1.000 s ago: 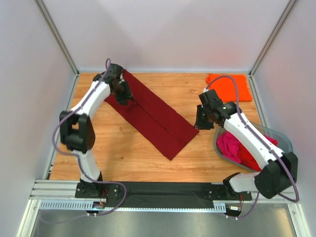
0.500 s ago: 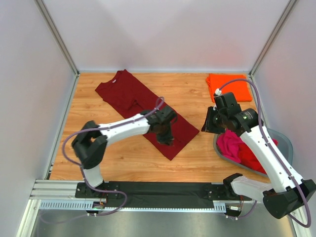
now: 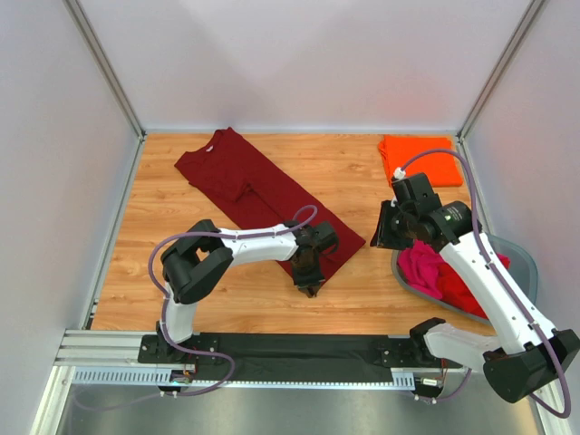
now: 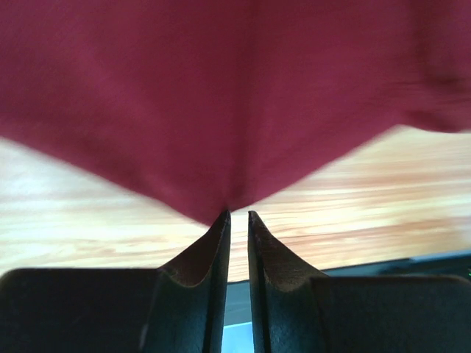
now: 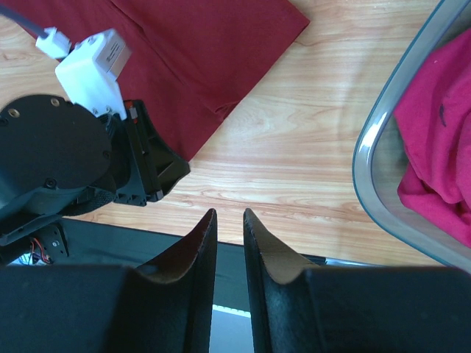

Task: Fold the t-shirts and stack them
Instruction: Fold the tshirt

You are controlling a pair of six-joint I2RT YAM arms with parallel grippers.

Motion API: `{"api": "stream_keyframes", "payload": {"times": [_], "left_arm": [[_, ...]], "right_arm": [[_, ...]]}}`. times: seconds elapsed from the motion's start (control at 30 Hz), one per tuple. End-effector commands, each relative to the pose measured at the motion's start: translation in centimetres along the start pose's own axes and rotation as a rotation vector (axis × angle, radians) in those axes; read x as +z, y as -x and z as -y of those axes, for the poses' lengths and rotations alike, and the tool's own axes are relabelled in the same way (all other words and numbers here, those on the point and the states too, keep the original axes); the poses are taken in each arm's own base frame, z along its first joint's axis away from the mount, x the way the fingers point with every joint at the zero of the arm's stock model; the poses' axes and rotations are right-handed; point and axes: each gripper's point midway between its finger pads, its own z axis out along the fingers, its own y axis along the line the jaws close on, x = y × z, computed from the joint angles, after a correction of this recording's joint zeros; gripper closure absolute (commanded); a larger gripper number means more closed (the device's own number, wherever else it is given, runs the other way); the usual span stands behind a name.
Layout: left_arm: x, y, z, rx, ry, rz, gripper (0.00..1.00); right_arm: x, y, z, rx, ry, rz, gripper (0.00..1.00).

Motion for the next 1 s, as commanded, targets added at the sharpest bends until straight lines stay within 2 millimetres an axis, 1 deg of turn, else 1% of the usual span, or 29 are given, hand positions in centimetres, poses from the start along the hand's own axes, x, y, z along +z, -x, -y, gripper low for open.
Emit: {"api": "stream_keyframes", "payload": {"times": [0.0,0.03,0.07,0.1,0.13,0.17,0.2,0.23,0.27,0.37,0.4,0.43,0.5,0.53,0.57,0.67,0.77,0.8,0.83,0.97], "left_arm": [[-1.8,-2.3,-3.6,-0.092,0.082,-0.027,0.78],[-1.7,-3.2,-5.6,-0.107,0.132,-0.045,0.78],[-2.8,-3.5,-5.9,-0.122,0.116,-0.037,0.78],[-3.1,-3.9,-6.6,-0.128,0.122,-0.034,0.78],[-3.3,-4.2,-7.9,-0.138,0.143,-0.028,0.78],[-4.8,-4.2,-7.5,-0.135,0.089,-0.001,0.77],[-6.1,-4.1,-7.2,-0.133,0.038,0.034,0.73],[-6.0,-4.1,-7.1,-0.133,0.034,0.038,0.71],[-7.2,-4.1,-6.5,-0.127,-0.017,0.053,0.7],[-8.7,-3.4,-5.9,-0.145,-0.065,0.096,0.66],[-8.8,-3.0,-5.6,-0.141,-0.08,0.109,0.66],[-9.0,-2.3,-4.3,-0.109,-0.135,0.133,0.65],[-8.6,-1.5,-3.2,-0.097,-0.163,0.13,0.65],[-8.8,-1.2,-2.5,-0.083,-0.166,0.123,0.63],[-7.7,-1.0,-3.1,-0.096,-0.106,0.105,0.62],[-6.8,-1.0,-3.5,-0.098,-0.045,0.084,0.56],[-5.6,-0.8,-3.4,-0.129,-0.073,0.086,0.51],[-5.3,-0.7,-2.9,-0.137,-0.1,0.087,0.5],[-4.7,-0.8,-3.3,-0.149,-0.095,0.076,0.5],[-3.4,-0.4,-3.3,-0.174,-0.095,0.07,0.49]], "right_arm": [[0.0,0.2,-0.3,0.001,0.019,0.007,0.78],[0.1,0.1,-0.5,0.003,0.027,0.002,0.78],[0.4,-0.1,-0.4,0.003,0.025,-0.009,0.78],[0.6,-0.1,-0.4,0.006,0.025,-0.011,0.78],[0.8,-0.1,-0.5,0.005,0.03,-0.014,0.78],[1.0,-0.3,-0.5,0.009,0.03,-0.02,0.78],[1.1,-0.3,-0.7,0.009,0.038,-0.02,0.78],[1.1,-0.3,-0.7,0.01,0.04,-0.023,0.78],[1.2,-0.3,-0.8,0.016,0.045,-0.024,0.78],[1.4,-0.1,-1.1,0.02,0.054,-0.027,0.77],[1.4,0.0,-1.2,0.021,0.054,-0.025,0.77],[1.6,0.0,-1.3,0.02,0.055,-0.034,0.77],[1.6,-0.2,-1.3,0.019,0.057,-0.045,0.77],[1.4,-0.2,-1.3,0.019,0.062,-0.041,0.77],[1.3,-0.2,-1.4,0.017,0.067,-0.038,0.77],[0.9,0.0,-1.4,0.017,0.074,-0.018,0.77],[0.8,-0.2,-1.4,0.021,0.078,-0.018,0.76],[0.8,-0.3,-1.4,0.022,0.078,-0.022,0.77],[0.8,-0.4,-1.3,0.025,0.074,-0.025,0.77],[0.8,-0.5,-1.0,0.023,0.069,-0.018,0.77]]}}
